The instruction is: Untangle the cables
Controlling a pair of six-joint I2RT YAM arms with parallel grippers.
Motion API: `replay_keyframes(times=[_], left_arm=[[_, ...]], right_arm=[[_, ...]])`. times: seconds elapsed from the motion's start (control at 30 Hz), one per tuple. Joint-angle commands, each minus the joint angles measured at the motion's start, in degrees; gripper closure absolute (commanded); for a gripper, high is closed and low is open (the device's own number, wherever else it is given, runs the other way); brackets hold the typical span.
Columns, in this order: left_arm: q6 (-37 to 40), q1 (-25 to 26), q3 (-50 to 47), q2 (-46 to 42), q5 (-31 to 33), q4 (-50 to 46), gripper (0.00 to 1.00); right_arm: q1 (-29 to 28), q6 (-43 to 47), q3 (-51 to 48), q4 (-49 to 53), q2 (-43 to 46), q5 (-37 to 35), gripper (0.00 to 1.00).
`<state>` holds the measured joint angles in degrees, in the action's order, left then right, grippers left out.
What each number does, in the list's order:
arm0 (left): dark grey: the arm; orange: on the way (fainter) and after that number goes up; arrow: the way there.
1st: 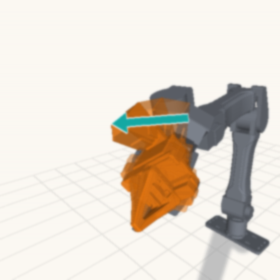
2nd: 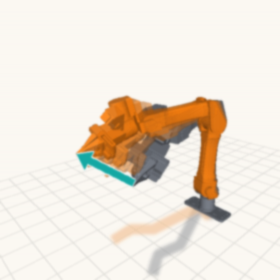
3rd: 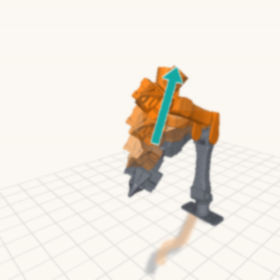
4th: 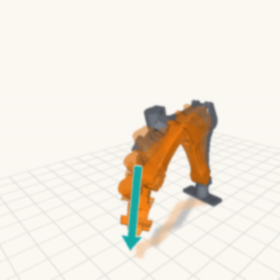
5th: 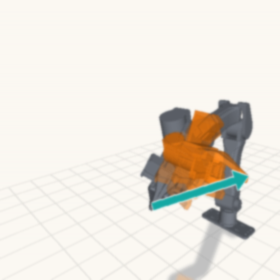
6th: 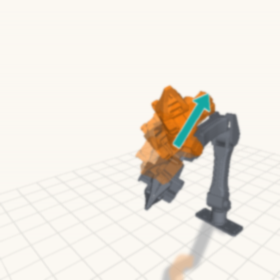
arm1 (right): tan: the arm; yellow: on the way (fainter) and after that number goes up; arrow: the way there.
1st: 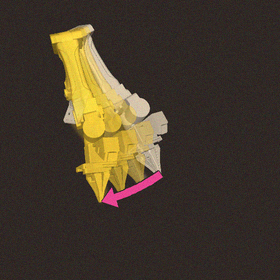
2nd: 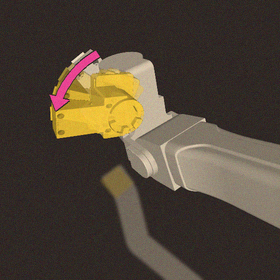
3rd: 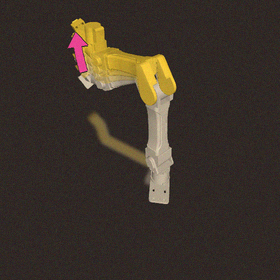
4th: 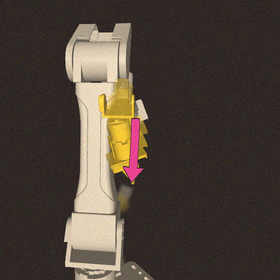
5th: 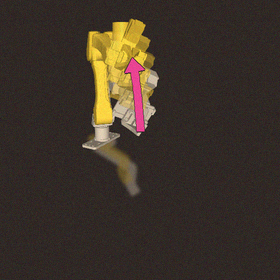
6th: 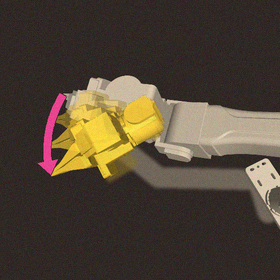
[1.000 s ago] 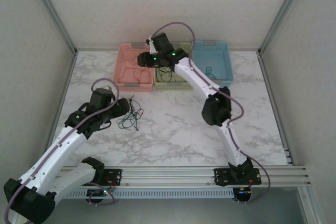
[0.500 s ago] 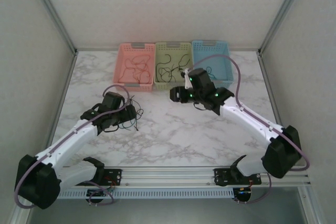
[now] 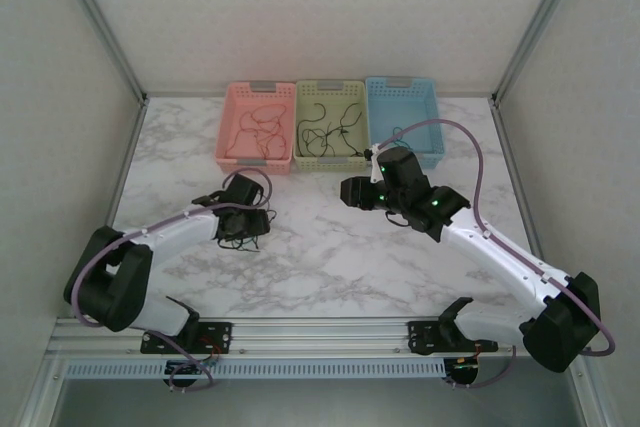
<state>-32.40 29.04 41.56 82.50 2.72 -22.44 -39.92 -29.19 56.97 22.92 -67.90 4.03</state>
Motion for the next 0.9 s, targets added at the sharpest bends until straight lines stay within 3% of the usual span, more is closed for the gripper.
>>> replay_keyframes(times=[0.0, 0.17, 0.4, 0.57, 0.87], left_arm=[[-0.20, 1.06, 1.37, -0.56, 1.70, 0.62, 0.54], [1.08, 1.11, 1.22, -3.71, 0.22, 0.25, 0.99], [1.81, 1.11, 2.50, -13.84, -3.51, -2.43, 1.00], [2.08, 1.20, 5.02, -19.81, -8.08, -4.04, 1.00], [2.89, 1.37, 8.92, -25.82, -15.17, -5.37, 1.00]], right_arm=[[-0.33, 0.56, 0.11, 1.58, 0.82, -2.09, 0.53], [-0.33, -0.38, 0.66, 3.35, 1.10, -2.34, 0.53], [-0.33, -1.66, -0.70, 1.74, 2.14, 0.32, 0.54], [-0.42, -3.10, -1.39, -2.37, 1.42, 6.24, 0.53], [-4.40, -2.16, -0.19, -7.56, -2.04, 12.17, 0.44]])
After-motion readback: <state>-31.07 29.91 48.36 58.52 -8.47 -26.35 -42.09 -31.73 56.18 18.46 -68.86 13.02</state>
